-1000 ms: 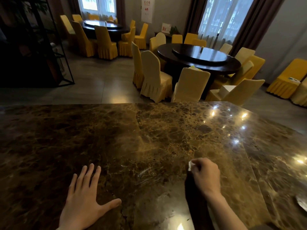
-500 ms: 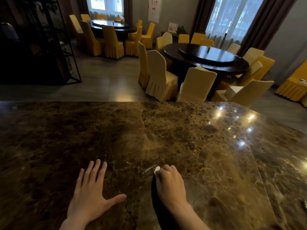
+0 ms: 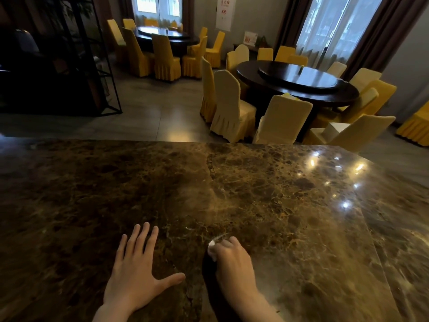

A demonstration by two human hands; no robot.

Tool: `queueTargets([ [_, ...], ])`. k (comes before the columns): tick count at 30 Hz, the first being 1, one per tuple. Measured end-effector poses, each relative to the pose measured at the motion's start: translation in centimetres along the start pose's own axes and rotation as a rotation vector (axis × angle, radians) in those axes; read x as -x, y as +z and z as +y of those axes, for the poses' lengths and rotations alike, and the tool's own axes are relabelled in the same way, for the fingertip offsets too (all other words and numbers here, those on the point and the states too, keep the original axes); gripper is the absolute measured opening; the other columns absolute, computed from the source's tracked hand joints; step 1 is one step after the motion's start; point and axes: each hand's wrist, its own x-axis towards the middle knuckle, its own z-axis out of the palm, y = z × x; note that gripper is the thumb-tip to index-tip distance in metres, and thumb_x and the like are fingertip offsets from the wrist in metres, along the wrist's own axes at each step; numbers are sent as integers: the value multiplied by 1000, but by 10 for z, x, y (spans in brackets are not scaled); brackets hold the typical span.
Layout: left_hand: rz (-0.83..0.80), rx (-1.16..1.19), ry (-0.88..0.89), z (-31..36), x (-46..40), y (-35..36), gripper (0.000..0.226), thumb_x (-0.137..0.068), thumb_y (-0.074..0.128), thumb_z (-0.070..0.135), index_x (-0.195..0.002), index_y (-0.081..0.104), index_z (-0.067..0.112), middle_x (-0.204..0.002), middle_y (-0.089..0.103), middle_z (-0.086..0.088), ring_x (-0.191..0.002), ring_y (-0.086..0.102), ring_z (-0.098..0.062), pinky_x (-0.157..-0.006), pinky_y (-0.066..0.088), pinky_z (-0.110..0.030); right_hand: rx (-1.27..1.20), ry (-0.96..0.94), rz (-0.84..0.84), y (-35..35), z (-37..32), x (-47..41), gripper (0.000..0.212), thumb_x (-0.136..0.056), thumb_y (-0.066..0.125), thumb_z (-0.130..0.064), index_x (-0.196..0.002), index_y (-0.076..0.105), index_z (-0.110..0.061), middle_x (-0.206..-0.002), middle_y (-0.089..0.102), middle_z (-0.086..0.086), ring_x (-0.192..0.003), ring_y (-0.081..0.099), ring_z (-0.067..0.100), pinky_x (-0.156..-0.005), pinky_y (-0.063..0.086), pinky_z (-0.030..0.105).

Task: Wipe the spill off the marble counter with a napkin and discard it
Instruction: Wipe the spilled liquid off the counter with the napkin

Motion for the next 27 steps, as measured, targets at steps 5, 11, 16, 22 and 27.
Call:
queueTargets([
  [5, 2, 0, -1, -1, 0, 1, 142, -50, 14, 116, -156, -25, 29, -165, -32, 7, -148, -39, -13, -126, -21, -45, -74, 247, 126, -24, 39, -16, 22, -95, 64, -14, -75, 72, -18, -79, 72, -4, -86, 57, 17, -66, 47, 33],
  [11, 14, 13, 5, -1, -1, 2, 141, -51, 16, 116, -157, -22, 29, -167, -28, 6, -150, -36, -13, -125, -20, -45, -78, 156, 126, -5, -4, -20, 20, -89, 67, -4, -83, 75, -22, -84, 70, -7, -83, 57, 12, -67, 38, 20],
  [16, 8, 14, 6, -2, -1, 1, 141, -52, 16, 116, -156, -23, 30, -166, -29, 7, -150, -35, -14, -124, -22, -44, -96, -63, 22, 1, 2, -10, 13, -96, 65, -20, -87, 70, -28, -88, 65, -12, -86, 60, 10, -71, 44, 19],
  [22, -2, 14, -3, -2, -1, 0, 141, -50, 16, 116, -155, -25, 31, -166, -30, 8, -149, -37, -12, -124, -23, -44, 22, 291, 106, -25, 39, -49, 22, -96, 57, -4, -83, 72, -13, -93, 55, 1, -88, 58, 22, -75, 54, 35],
  [27, -16, 8, -3, -2, -1, 0, 143, -50, 15, 116, -155, -26, 30, -165, -33, 7, -147, -41, -12, -124, -23, -45, -14, 40, 30, 8, -12, -38, 15, -95, 61, -9, -92, 73, -18, -97, 58, -3, -90, 54, 15, -73, 50, 26],
])
